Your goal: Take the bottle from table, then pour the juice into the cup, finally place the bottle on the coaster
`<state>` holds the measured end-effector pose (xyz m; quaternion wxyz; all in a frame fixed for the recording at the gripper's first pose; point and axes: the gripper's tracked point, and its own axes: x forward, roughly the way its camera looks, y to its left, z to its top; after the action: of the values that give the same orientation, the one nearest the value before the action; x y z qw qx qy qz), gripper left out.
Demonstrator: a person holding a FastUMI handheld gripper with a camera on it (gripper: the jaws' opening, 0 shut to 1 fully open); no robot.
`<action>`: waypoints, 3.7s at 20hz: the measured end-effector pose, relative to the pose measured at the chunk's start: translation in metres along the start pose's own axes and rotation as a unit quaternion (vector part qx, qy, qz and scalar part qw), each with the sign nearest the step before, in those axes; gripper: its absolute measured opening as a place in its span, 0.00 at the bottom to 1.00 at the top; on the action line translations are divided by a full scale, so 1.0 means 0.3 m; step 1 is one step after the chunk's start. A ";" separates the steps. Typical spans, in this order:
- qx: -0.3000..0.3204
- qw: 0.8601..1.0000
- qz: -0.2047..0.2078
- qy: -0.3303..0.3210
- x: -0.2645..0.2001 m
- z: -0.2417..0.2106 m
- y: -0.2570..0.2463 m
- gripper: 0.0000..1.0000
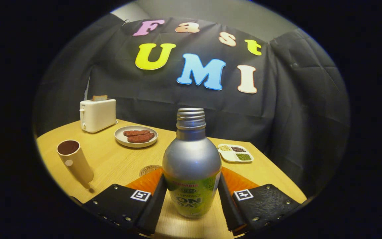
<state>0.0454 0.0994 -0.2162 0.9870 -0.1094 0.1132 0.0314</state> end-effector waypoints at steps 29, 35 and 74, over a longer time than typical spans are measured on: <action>-0.407 0.912 0.058 0.010 0.020 0.161 0.278 0.77; -0.476 0.877 0.065 -0.001 0.031 0.179 0.313 0.77; -0.713 0.691 0.089 -0.073 0.052 0.240 0.481 0.77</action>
<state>0.0637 0.2567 -0.1817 0.6098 -0.7673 -0.0068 0.1982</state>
